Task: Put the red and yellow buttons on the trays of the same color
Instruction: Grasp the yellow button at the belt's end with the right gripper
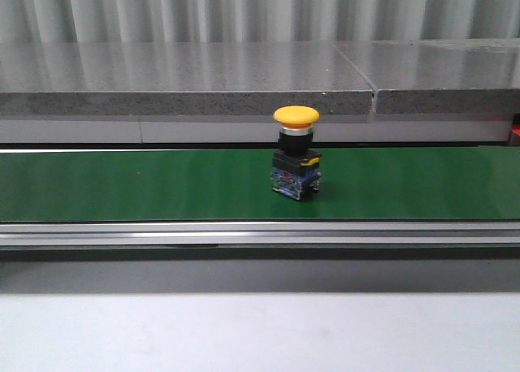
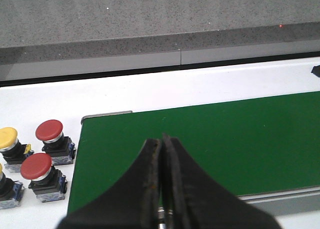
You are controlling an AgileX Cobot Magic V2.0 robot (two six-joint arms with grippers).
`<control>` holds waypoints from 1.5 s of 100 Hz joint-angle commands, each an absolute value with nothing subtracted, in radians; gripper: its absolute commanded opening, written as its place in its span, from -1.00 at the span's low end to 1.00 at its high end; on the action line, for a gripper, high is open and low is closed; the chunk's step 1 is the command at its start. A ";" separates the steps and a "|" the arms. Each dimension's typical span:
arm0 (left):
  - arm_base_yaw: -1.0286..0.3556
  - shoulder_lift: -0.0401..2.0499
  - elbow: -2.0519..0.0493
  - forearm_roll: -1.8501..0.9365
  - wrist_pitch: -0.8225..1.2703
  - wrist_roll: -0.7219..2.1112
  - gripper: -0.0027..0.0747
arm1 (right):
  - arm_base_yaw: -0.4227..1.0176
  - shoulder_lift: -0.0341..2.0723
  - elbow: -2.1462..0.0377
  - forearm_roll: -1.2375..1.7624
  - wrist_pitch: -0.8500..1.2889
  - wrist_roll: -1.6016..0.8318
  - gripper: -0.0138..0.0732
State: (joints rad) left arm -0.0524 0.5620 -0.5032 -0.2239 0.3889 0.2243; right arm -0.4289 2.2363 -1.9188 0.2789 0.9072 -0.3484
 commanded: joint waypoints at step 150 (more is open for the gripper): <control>-0.061 0.563 -0.528 -0.238 0.322 0.227 -0.98 | -0.191 1.278 -1.124 0.300 0.991 -0.489 0.64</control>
